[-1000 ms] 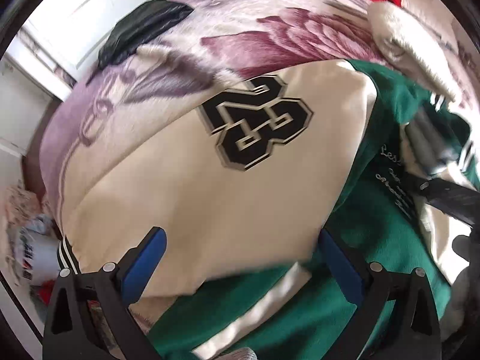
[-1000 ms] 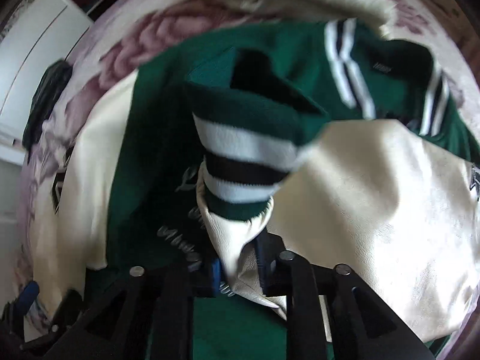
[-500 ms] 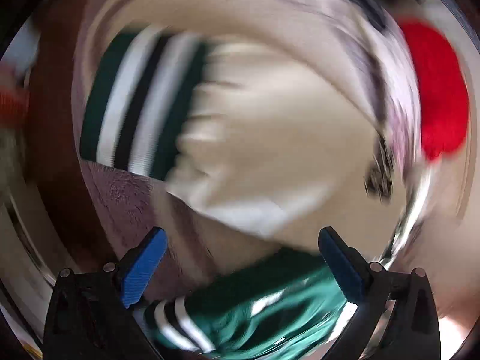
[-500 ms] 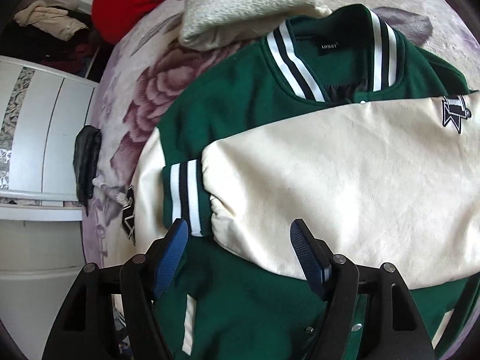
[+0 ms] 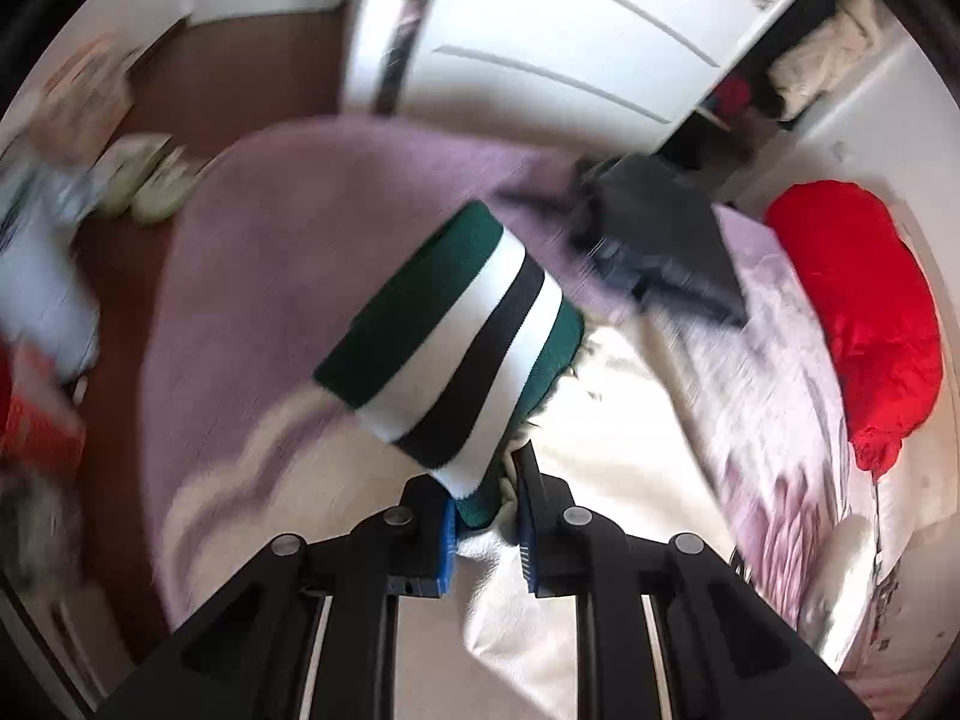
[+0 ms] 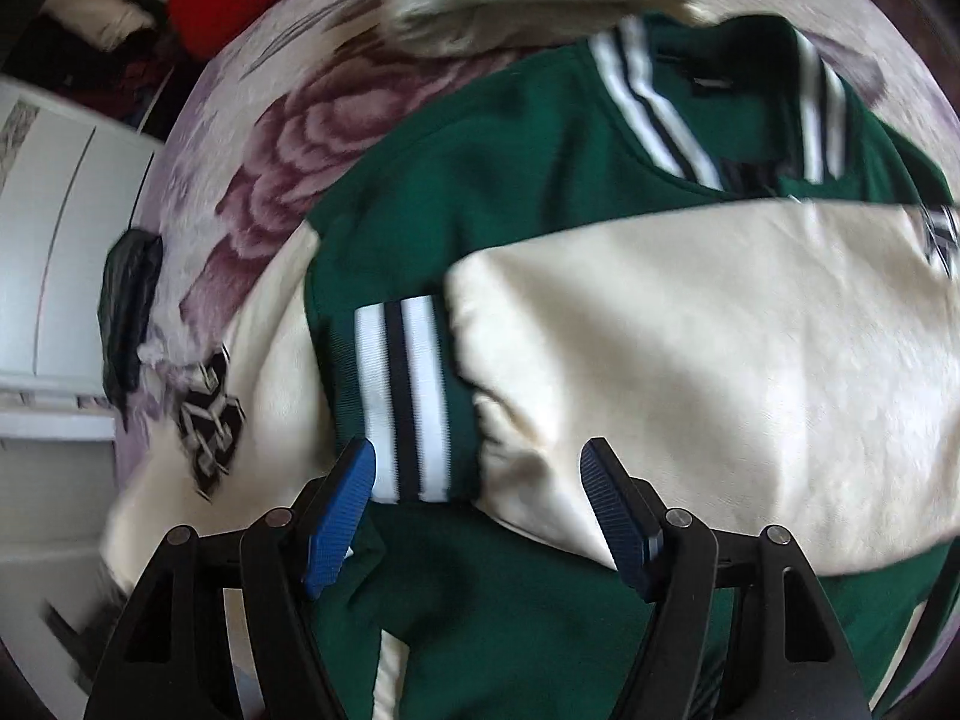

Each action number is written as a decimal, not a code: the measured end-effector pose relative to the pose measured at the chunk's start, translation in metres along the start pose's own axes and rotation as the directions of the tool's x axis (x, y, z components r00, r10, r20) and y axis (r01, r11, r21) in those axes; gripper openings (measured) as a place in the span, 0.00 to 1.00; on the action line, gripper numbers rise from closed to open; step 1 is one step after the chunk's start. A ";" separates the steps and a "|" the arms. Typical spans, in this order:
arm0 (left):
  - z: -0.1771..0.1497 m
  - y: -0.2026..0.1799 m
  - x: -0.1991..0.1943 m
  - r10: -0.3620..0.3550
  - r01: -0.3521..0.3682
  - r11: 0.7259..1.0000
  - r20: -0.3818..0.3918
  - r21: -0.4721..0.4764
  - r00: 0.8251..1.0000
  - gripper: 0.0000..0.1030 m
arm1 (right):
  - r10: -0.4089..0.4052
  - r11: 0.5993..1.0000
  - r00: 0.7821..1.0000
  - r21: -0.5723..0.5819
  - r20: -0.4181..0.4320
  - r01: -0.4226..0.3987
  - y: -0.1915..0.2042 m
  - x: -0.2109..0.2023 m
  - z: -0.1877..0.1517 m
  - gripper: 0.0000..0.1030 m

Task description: Fold large clothes

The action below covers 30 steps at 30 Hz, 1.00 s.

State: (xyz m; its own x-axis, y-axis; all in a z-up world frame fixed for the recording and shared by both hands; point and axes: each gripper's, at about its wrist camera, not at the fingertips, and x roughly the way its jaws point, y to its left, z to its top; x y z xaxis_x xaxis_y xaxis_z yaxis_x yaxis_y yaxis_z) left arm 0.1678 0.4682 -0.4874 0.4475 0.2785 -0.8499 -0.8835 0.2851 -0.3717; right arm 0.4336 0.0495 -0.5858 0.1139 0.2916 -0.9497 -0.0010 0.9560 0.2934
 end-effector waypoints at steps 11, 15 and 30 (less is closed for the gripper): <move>0.027 -0.033 0.121 0.032 0.007 0.980 -0.197 0.197 0.980 0.24 | -0.210 0.973 0.974 -0.084 0.090 0.217 0.069 0.049 0.020 0.19; 0.013 -0.006 0.149 -0.003 0.047 0.991 -0.332 0.125 0.943 0.58 | -0.186 0.971 0.983 -0.151 0.001 0.184 0.071 0.076 0.022 0.29; 0.043 -0.040 0.056 -0.098 0.098 0.993 -0.007 0.058 0.995 0.05 | 0.074 0.993 0.995 0.085 0.073 -0.080 -0.014 -0.001 0.027 0.62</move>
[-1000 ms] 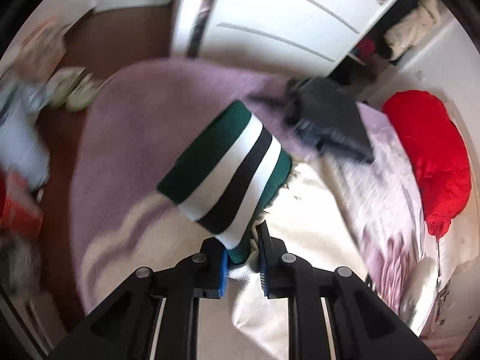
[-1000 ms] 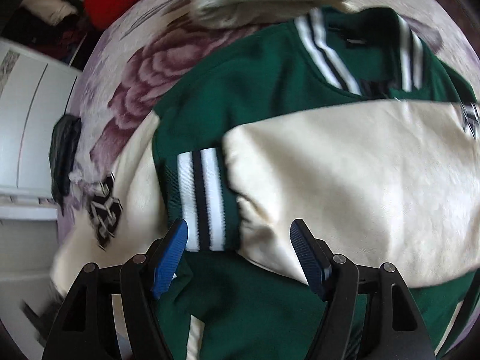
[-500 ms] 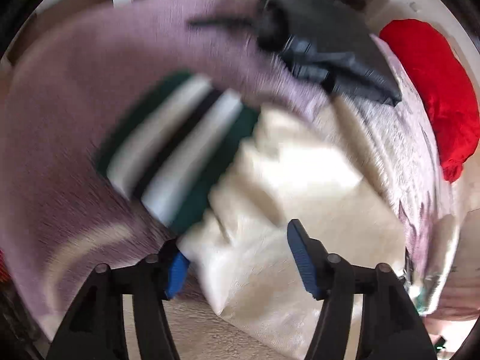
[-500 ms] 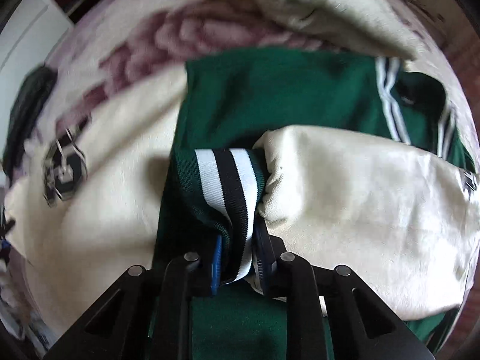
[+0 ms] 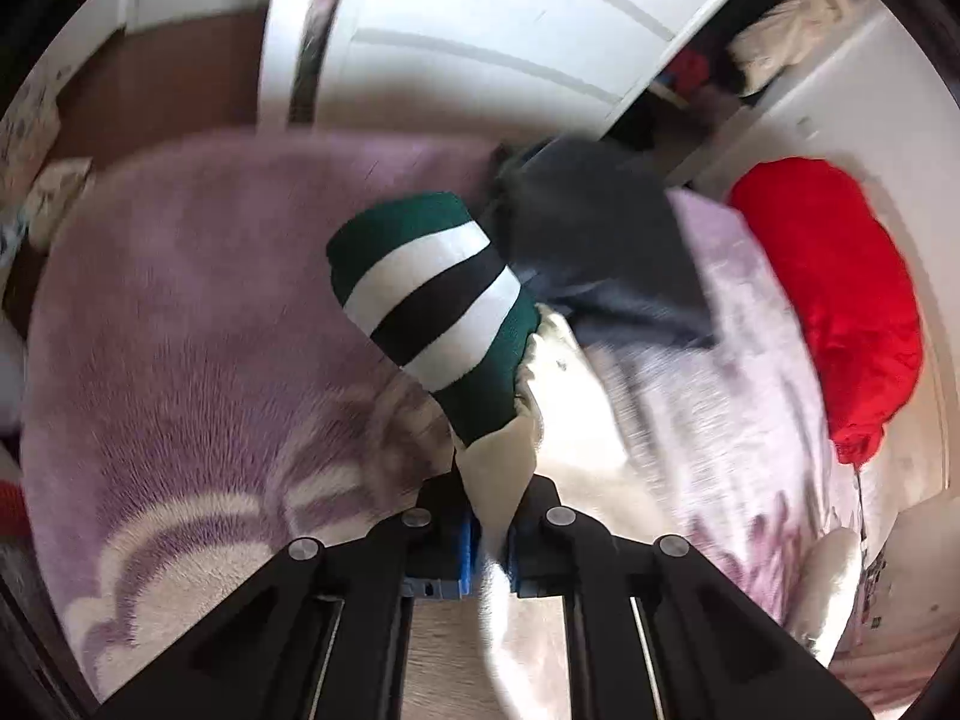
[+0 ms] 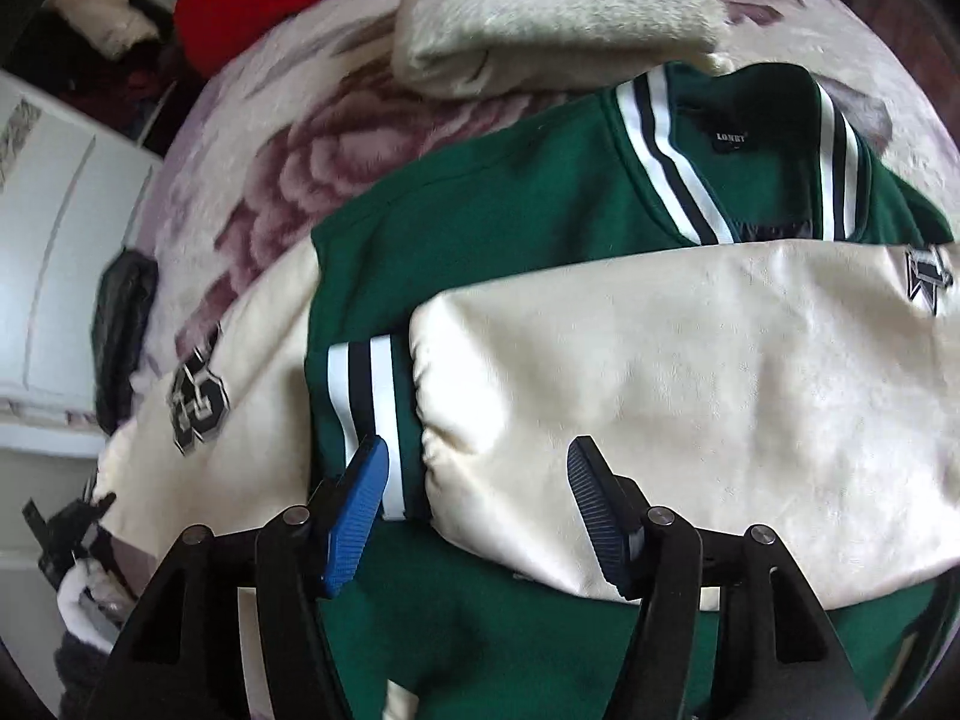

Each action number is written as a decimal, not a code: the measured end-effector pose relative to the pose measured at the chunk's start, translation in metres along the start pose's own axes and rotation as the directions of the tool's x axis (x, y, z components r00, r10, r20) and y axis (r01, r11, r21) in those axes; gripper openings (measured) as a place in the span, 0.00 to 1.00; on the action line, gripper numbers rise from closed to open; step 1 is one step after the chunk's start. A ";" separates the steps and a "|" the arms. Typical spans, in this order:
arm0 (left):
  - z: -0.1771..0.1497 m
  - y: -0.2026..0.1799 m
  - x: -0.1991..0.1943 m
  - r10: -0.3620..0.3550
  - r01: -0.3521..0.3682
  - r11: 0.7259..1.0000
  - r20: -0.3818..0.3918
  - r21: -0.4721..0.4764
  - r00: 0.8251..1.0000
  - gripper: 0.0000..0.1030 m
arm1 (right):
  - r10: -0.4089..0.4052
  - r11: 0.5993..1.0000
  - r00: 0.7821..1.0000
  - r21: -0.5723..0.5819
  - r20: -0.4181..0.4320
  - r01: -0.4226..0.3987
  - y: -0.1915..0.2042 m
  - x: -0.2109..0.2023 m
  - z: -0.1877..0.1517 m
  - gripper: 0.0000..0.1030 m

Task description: Fold large clothes

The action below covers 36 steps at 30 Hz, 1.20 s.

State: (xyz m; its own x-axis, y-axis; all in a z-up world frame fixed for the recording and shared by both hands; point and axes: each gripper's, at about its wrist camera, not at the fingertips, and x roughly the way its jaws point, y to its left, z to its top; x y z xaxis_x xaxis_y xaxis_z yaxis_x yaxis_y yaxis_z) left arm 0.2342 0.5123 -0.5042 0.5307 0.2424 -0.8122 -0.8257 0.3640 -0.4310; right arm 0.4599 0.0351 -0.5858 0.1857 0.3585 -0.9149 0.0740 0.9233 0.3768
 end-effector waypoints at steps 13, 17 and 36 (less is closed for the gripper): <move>-0.096 -0.225 -0.131 -0.148 0.011 0.840 0.209 0.542 0.967 0.04 | -0.418 0.906 0.908 -0.084 -0.013 0.416 -0.051 0.001 -0.002 0.95; -0.185 -0.287 -0.140 -0.200 0.062 0.725 0.124 0.686 0.972 0.04 | -0.488 0.870 0.873 -0.085 -0.021 0.485 -0.106 -0.024 -0.007 0.95; -0.644 -0.420 -0.135 -0.124 0.388 0.189 -0.370 0.902 0.921 0.02 | -0.342 0.828 0.938 0.454 -0.059 0.330 -0.469 -0.181 -0.063 0.95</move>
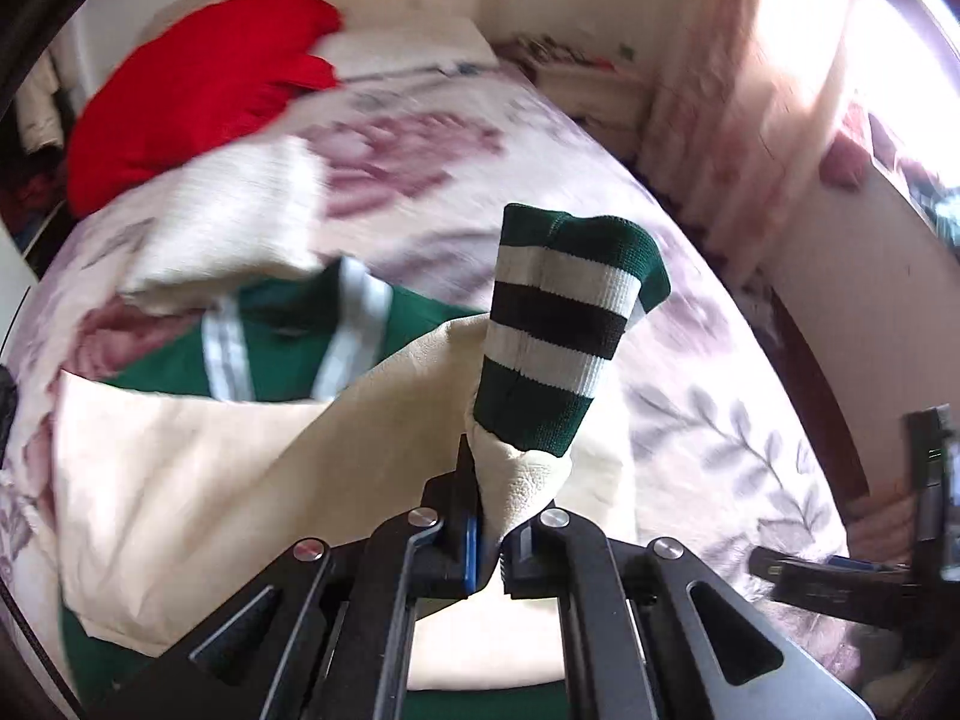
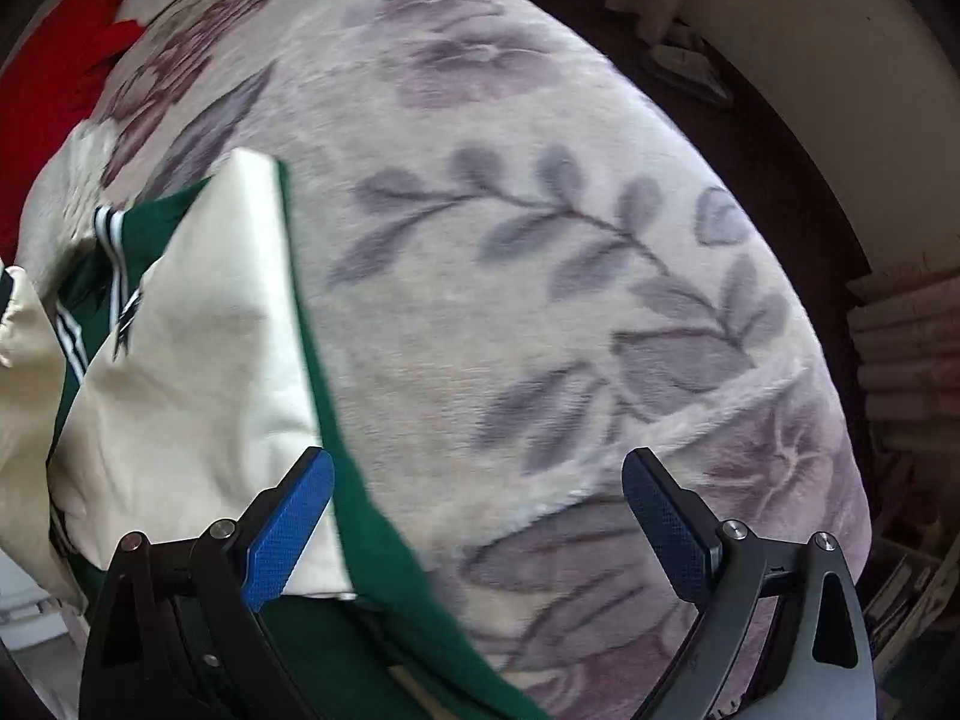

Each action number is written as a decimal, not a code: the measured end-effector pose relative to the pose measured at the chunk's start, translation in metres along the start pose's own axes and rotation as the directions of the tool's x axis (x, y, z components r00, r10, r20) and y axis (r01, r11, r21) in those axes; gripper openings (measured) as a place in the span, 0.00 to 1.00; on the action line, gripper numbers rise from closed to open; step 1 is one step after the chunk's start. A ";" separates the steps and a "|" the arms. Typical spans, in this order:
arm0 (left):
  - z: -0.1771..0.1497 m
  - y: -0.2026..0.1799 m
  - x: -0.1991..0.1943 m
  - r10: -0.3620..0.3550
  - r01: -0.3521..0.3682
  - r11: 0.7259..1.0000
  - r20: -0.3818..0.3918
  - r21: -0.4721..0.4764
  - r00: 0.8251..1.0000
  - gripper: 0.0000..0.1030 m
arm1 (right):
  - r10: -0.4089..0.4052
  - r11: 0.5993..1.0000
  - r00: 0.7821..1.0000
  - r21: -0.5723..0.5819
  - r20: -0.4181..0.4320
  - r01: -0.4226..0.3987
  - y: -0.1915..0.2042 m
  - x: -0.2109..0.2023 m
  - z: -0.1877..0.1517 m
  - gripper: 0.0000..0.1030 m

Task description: Fold large clothes

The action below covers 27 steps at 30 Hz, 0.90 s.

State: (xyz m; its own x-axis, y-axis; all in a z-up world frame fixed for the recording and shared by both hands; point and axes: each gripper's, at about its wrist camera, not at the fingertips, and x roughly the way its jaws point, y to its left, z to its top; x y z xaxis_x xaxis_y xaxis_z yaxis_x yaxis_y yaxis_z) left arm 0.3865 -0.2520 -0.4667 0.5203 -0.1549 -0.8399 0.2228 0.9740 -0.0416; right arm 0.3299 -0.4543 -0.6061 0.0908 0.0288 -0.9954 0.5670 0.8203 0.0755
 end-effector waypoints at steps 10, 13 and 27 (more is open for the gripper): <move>-0.034 -0.025 0.057 0.044 -0.021 0.997 -0.309 0.077 0.950 0.15 | 0.240 0.964 0.965 0.147 -0.103 -0.224 -0.113 0.007 0.011 0.95; -0.035 0.015 0.020 -0.072 0.055 0.997 -0.310 -0.063 0.948 0.82 | 0.367 0.925 0.921 0.151 -0.130 -0.348 -0.107 -0.004 0.015 0.95; -0.051 0.331 0.021 0.429 -0.514 0.822 -0.327 -0.244 0.842 1.00 | 0.535 0.829 0.799 -0.009 -0.274 -0.559 0.103 0.038 0.051 0.77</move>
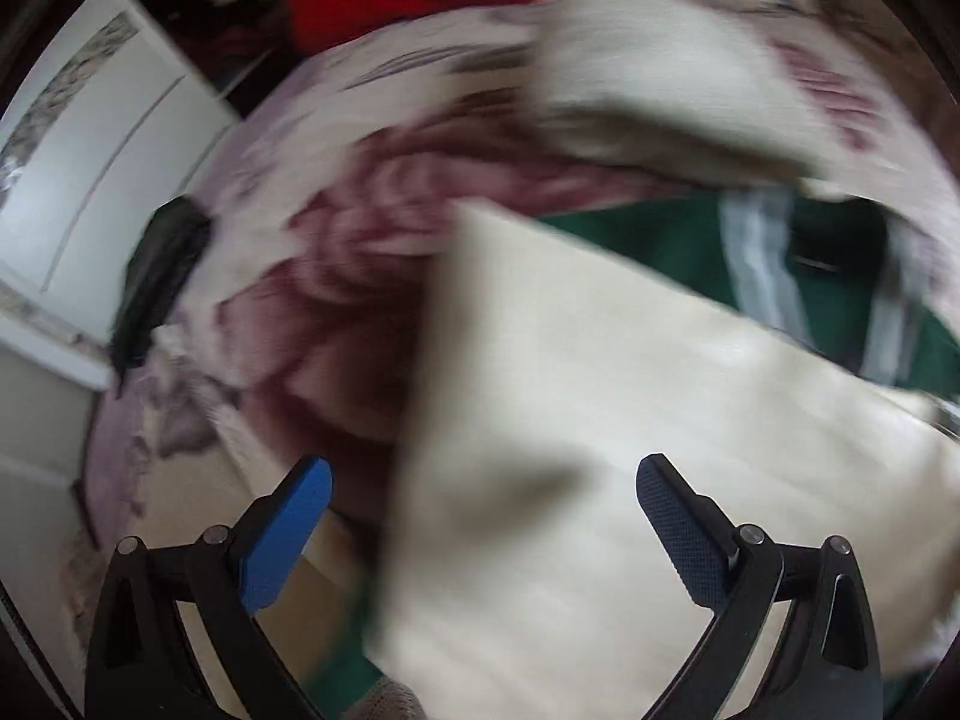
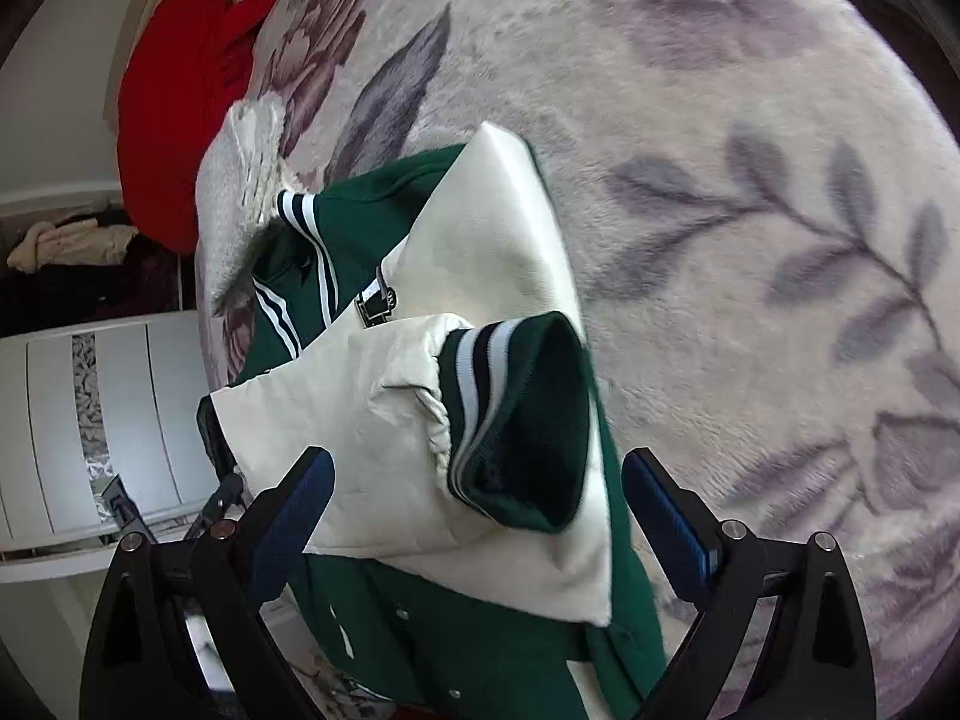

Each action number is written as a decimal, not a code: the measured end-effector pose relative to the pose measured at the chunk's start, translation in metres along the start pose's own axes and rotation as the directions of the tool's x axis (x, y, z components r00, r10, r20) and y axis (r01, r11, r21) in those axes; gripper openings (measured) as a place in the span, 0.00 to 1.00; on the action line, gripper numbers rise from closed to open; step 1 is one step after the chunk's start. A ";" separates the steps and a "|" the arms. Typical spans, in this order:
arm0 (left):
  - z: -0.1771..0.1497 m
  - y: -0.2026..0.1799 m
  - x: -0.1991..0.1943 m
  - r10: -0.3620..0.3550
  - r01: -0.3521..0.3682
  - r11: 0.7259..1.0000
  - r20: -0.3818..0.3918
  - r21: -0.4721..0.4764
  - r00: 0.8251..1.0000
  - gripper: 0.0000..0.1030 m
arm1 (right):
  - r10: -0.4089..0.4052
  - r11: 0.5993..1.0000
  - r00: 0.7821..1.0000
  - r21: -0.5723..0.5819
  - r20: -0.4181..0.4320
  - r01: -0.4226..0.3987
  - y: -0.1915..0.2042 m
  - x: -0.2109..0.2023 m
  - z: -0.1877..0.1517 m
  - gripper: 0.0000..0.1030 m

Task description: Fold large clothes

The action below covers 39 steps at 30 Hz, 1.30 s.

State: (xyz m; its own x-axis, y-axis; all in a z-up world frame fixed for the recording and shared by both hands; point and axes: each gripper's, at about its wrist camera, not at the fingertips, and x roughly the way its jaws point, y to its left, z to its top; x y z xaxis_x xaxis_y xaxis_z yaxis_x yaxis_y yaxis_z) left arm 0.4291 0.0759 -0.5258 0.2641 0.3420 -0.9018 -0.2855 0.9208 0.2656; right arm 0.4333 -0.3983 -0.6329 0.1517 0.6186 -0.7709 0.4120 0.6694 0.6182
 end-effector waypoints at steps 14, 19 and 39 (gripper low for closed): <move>0.014 0.065 0.043 -0.116 0.113 0.990 -0.031 -0.090 0.993 1.00 | -0.322 0.947 0.946 0.000 -0.047 0.322 0.048 0.034 -0.001 0.22; -0.063 0.075 -0.050 -0.261 0.262 0.962 0.016 -0.079 0.965 1.00 | -0.311 0.950 0.948 -0.055 -0.061 0.308 0.078 -0.008 -0.043 0.50; -0.428 -0.052 -0.091 -0.585 0.432 0.771 -0.251 -0.469 0.771 0.35 | -0.339 0.891 0.872 -0.417 -0.353 0.178 0.074 0.047 -0.137 0.50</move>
State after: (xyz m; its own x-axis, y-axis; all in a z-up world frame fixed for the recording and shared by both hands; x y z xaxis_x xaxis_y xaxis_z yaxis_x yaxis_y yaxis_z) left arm 0.0258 -0.0830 -0.6038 0.1399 -0.3218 -0.9364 -0.5376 0.7695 -0.3447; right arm 0.3480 -0.2635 -0.6023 -0.3249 0.4575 -0.8277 0.0190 0.8782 0.4780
